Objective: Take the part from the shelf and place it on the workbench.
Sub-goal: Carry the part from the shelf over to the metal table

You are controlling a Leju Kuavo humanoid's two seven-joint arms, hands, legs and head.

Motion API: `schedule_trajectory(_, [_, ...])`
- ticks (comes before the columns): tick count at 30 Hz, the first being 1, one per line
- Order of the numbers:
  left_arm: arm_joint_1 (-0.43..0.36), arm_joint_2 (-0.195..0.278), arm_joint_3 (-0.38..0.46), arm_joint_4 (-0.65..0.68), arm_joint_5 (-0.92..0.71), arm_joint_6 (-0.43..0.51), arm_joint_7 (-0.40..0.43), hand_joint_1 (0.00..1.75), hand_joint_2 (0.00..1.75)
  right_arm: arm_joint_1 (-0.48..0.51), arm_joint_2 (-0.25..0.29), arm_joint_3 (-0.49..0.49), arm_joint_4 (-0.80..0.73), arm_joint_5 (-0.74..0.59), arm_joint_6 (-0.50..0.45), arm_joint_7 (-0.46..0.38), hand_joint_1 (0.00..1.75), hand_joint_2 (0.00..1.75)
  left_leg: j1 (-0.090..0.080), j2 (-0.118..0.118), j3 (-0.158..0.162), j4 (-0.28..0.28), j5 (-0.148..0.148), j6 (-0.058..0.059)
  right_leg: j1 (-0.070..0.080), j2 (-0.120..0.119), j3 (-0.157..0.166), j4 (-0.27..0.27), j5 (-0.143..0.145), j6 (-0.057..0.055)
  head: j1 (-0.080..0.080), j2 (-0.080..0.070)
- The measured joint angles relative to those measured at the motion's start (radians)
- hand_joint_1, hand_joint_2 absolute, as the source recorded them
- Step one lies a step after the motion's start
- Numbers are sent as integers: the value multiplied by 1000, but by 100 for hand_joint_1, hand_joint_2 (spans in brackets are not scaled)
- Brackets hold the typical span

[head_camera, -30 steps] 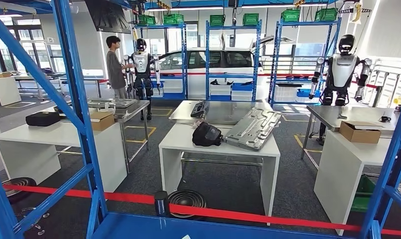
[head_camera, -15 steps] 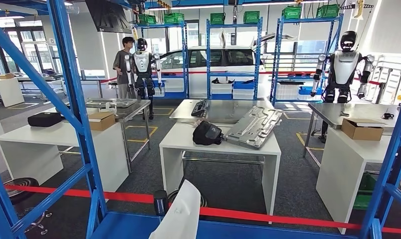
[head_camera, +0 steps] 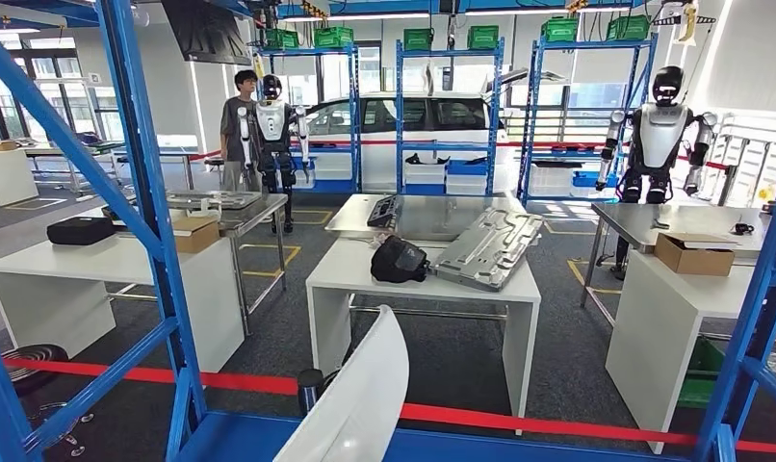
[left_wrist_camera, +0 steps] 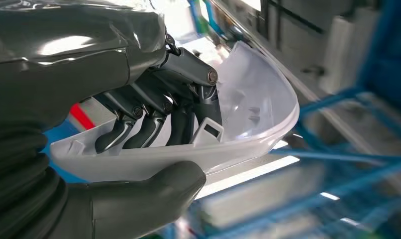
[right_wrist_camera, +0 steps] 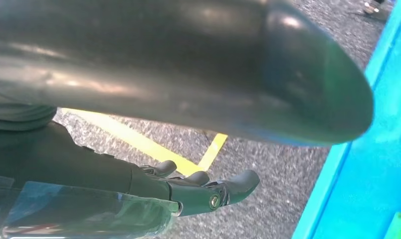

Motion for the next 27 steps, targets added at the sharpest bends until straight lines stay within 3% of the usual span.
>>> schedule_trajectory(2, [3, -15, 3, -22, 35, -18, 0, 161, 175, -2, 0, 0, 3, 3, -3, 2, 0, 0, 4, 1, 8, -14, 12, 12, 0, -1, -26, 56, -32, 0, 2, 0])
schedule_trajectory(4, [8, -25, 5, -32, 40, -22, 0, 161, 175, -3, -1, 0, 6, 3, -5, 3, 0, 0, 4, 1, 6, -18, 16, 17, 0, -2, -87, 189, -93, -4, 4, 0])
schedule_trajectory(6, [16, -30, 6, -36, 41, -26, 0, 161, 175, -3, -2, 0, 9, 4, -5, 3, 0, 0, 1, 1, 4, -16, 17, 18, -1, -2, -131, 287, -125, 1, 6, 0])
schedule_trajectory(7, [18, -32, 7, -38, 41, -26, 0, 161, 175, -3, -2, 0, 10, 4, -5, 4, 0, 0, 1, 0, 3, -15, 17, 17, -1, -2, -125, 279, -118, 7, 6, 0])
schedule_trajectory(9, [20, -36, 7, -42, 41, -27, 0, 161, 175, -4, -3, 0, 12, 4, -6, 4, 0, 0, 1, -2, 4, -10, 14, 14, -3, -3, -57, 147, -65, 21, 8, 0])
schedule_trajectory(11, [20, -39, 9, -46, 41, -27, 0, 161, 175, -7, -4, 0, 12, 4, -6, 4, 0, 0, -4, -3, 1, -1, 9, 5, -2, -4, 7, 24, -24, 18, 9, 0])
schedule_trajectory(12, [21, -39, 9, -49, 41, -27, 1, 161, 175, -8, -4, 0, 13, 4, -6, 4, 0, 0, -6, -3, 0, 2, 7, 1, 0, -4, 19, 0, -17, 11, 8, 0])
schedule_trajectory(16, [21, -40, 11, -56, 42, -27, 1, 161, 175, -9, -4, 0, 16, 4, -6, 4, 0, 0, -2, -2, -13, 23, -8, -14, -2, -3, 20, -4, -11, -14, 5, 0])
schedule_trajectory(18, [21, -40, 12, -59, 42, -27, 1, 161, 175, -9, -3, 0, 16, 4, -6, 4, 0, 0, 2, -2, -53, 109, -60, -26, -6, -3, 20, -6, -10, -22, 3, 0])
schedule_trajectory(20, [23, -40, 12, -60, 48, -31, 1, 161, 175, -9, -3, 0, 17, 4, -7, 4, 0, 0, 8, -2, -117, 246, -120, -34, -6, -3, 18, -6, -10, -25, 2, 0])
schedule_trajectory(21, [24, -40, 12, -60, 64, -41, 0, 161, 175, -9, -3, 0, 17, 5, -8, 6, 0, 0, 10, -2, -139, 292, -132, -35, -5, -3, 18, -6, -10, -25, 2, 0])
schedule_trajectory(22, [24, -39, 12, -60, 95, -61, 0, 161, 175, -9, -3, 0, 18, 7, -13, 10, 0, 0, 11, -2, -144, 302, -125, -35, -5, -3, 18, -6, -10, -25, 1, 0])
schedule_trajectory(23, [23, -39, 11, -60, 144, -89, 2, 161, 175, -9, -3, 0, 18, 9, -19, 18, 0, 0, 11, -2, -127, 267, -98, -33, -4, -2, 20, -5, -10, -25, 1, 0])
schedule_trajectory(25, [16, -39, 2, -62, 266, -158, 14, 161, 175, -10, -1, 0, 18, 15, -41, 45, 0, 0, 9, -3, -54, 123, -29, -22, -3, -1, 24, -6, -9, -23, 1, 0])
schedule_trajectory(27, [4, -39, -18, -64, 368, -212, 37, 161, 175, -9, 2, -2, 16, 22, -64, 82, 0, 0, 3, -5, -2, 25, 3, -10, 0, 0, 21, -5, -6, -17, 0, 0])
